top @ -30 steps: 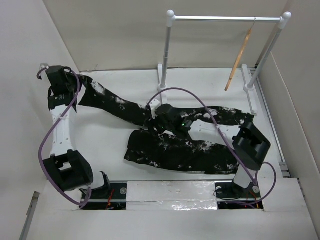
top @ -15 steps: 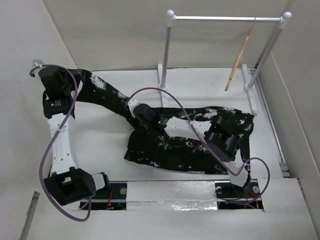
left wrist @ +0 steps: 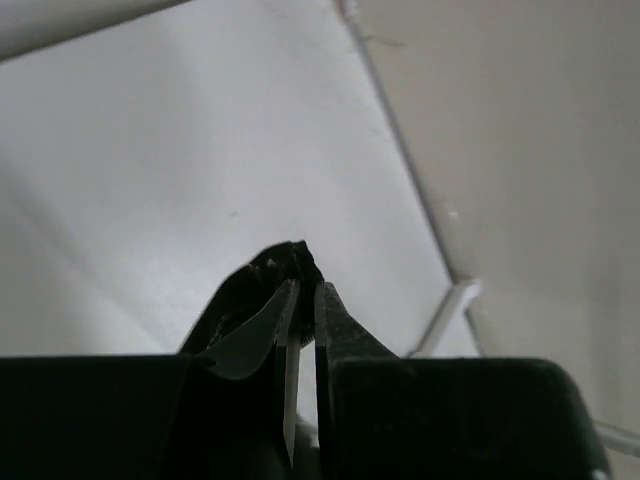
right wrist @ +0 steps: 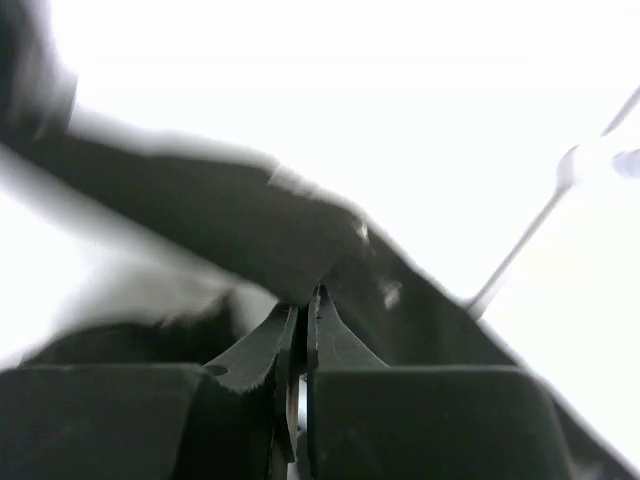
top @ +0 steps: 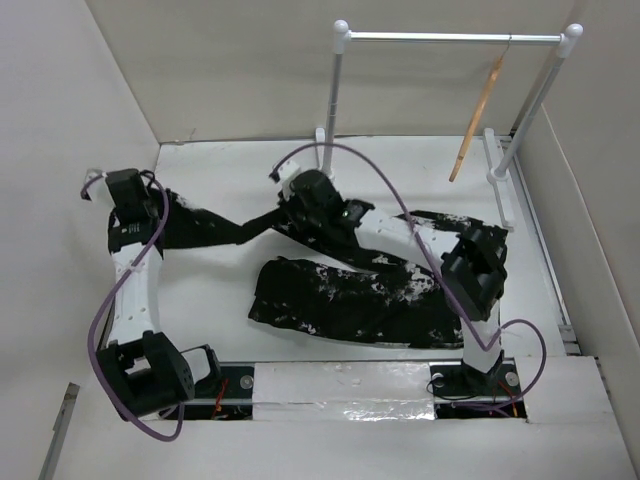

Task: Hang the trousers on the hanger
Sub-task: Flatten out the trousers at the center of the board.

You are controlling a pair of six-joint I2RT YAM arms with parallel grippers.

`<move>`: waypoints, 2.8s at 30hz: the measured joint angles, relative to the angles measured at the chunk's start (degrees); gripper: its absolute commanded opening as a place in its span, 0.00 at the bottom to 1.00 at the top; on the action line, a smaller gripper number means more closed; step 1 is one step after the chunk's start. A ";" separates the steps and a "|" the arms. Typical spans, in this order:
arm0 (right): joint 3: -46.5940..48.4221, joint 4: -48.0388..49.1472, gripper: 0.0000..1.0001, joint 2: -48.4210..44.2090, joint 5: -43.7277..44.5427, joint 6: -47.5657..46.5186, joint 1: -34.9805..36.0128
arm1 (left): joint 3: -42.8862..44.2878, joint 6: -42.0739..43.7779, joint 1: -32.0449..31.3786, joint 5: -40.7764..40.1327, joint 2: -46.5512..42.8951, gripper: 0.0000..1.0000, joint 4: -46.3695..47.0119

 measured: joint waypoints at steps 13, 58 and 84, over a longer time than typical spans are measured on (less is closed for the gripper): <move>41.40 -12.17 0.52 31.67 -1.29 6.54 -14.38 | -13.77 4.13 0.11 -2.01 1.07 0.49 -1.14; -38.25 10.45 0.77 -34.62 -6.03 15.54 -4.33 | -5.64 19.65 -17.68 -11.41 28.35 0.00 -14.27; -35.56 7.48 0.30 -29.49 -4.98 15.28 -10.16 | 17.14 -0.48 -13.94 5.25 -5.79 0.09 -20.76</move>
